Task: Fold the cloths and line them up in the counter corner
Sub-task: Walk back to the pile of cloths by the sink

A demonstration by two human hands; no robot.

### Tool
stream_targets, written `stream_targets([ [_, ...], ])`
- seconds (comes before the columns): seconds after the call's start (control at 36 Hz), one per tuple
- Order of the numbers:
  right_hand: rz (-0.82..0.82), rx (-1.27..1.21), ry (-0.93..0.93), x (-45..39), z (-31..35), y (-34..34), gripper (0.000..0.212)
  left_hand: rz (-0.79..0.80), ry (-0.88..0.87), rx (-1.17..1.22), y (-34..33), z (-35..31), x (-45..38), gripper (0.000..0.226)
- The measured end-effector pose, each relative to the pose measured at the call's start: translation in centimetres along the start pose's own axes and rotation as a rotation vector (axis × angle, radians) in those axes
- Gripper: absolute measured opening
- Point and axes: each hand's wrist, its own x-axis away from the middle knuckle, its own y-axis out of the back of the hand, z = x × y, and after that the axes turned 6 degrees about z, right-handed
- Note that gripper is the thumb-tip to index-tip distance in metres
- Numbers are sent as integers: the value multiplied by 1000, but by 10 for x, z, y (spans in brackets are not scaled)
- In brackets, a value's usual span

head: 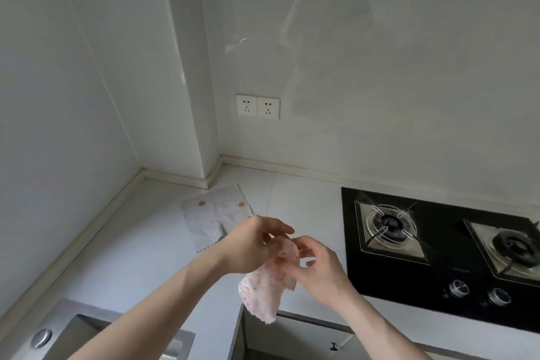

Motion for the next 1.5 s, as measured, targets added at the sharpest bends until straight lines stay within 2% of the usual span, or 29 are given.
stream_targets([
  [0.06,-46,-3,-3,2,-3,1,9,0,-14,-35,-3,-3,0,32],
  [0.22,-85,13,-58,18,-19,24,17,-85,-12,-139,-12,-14,1,22],
  [0.33,-121,62,-86,24,-32,45,18,-58,-12,-208,-21,-20,3,28],
  [0.53,-83,96,-127,43,-61,85,19,68,74,-298,-50,-25,4,16],
  [0.81,47,121,-135,61,-95,119,16,-14,227,-201,-95,-20,6,19],
  [1.06,96,191,-187,20,-122,119,15,-172,332,-121,-102,6,-11,12],
  [1.17,66,209,-223,-6,-133,109,15,-159,362,-149,-97,34,-35,21],
  [1.31,18,259,-307,-42,-150,91,21,-148,425,-250,-94,68,-69,22],
  [1.5,-24,300,-390,-79,-173,73,25,-130,507,-158,-95,100,-108,20],
])
